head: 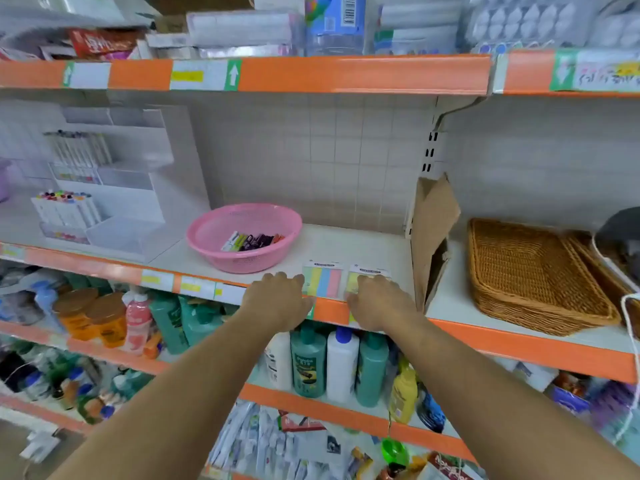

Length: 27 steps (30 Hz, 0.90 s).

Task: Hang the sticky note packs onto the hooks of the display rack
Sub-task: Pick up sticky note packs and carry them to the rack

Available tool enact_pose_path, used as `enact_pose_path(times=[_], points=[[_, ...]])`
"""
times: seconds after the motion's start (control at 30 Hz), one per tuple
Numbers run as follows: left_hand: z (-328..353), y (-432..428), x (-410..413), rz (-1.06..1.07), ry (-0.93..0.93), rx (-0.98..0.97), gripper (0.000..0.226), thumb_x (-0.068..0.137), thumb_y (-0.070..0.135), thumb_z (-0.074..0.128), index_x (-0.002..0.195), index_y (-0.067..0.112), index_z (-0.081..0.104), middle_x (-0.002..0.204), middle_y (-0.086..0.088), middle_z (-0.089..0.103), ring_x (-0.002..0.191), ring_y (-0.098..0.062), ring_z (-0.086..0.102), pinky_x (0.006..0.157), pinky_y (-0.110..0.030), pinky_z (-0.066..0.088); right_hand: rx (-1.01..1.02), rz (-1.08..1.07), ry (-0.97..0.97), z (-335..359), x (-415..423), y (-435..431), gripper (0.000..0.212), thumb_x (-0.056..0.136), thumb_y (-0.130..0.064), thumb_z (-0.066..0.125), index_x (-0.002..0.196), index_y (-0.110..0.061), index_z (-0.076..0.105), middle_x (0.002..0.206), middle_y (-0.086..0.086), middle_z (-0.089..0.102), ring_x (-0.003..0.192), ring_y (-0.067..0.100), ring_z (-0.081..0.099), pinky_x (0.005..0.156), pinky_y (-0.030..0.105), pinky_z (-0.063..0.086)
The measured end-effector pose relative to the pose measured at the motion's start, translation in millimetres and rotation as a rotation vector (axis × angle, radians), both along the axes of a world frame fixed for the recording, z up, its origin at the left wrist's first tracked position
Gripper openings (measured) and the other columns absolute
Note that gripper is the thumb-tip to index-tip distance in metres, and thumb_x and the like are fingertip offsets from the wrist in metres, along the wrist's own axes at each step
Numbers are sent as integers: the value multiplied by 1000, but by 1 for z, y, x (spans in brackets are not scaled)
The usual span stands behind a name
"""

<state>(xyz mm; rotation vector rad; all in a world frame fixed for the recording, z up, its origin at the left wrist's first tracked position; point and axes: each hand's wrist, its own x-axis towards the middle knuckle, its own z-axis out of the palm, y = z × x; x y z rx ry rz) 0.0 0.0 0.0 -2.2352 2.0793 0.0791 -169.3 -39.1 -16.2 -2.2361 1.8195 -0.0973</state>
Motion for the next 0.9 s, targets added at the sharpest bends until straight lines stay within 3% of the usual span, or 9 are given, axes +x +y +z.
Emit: enact_pose_path(times=[0.27,0.43,0.53,0.63,0.7,0.8,0.87,0.9], points=[[-21,-55,-3,11,-1,33,57,101,54,24,141,16,34,134,-16,51,123,-33,46,93,-43,40,22,-279,-48,-18,14,-38,46,98,-48,34,114,-12,58,122,12,59,109,30,56,85,37,44],[-25,-76,-3,55,47,47,62,98,59,34,130,7,49,132,-11,52,124,-28,45,96,-39,41,-27,-380,-23,-18,24,-50,39,95,-44,48,121,-15,49,124,9,57,115,30,53,85,36,42],[-28,-84,-2,121,168,85,64,95,59,45,134,9,47,138,-14,44,129,-30,40,101,-41,39,-43,-454,-118,-21,29,-56,47,89,-38,61,122,-13,40,122,12,55,115,31,49,84,36,41],[-29,-90,0,223,391,68,68,88,51,62,135,7,41,137,-14,44,126,-31,44,99,-40,42,-48,-555,-303,-25,29,-62,58,81,-33,72,121,-9,38,124,15,48,115,33,49,89,37,43],[-32,-92,1,300,703,13,61,86,34,71,130,6,39,131,-13,51,112,-28,53,86,-35,48,-65,-603,-480,-28,27,-66,53,79,-22,74,118,-5,41,122,17,47,110,35,53,88,37,45],[-34,-88,1,350,1112,-92,49,86,13,71,126,7,42,124,-11,54,94,-21,55,65,-27,45,-91,-625,-774,-30,22,-67,13,80,-10,65,89,-8,55,91,11,59,83,30,57,68,33,48],[-37,-83,1,331,1215,-144,44,85,8,70,123,8,50,117,-7,59,90,-20,58,63,-25,46,-91,-585,-925,-29,21,-61,11,80,-9,60,69,-12,56,70,4,57,71,27,54,59,33,45],[-38,-79,1,307,1224,-153,37,84,8,70,118,8,56,111,-6,63,86,-19,60,61,-24,46,-94,-563,-981,-27,22,-56,12,80,-9,58,70,-13,57,68,1,58,69,25,56,58,34,46]])
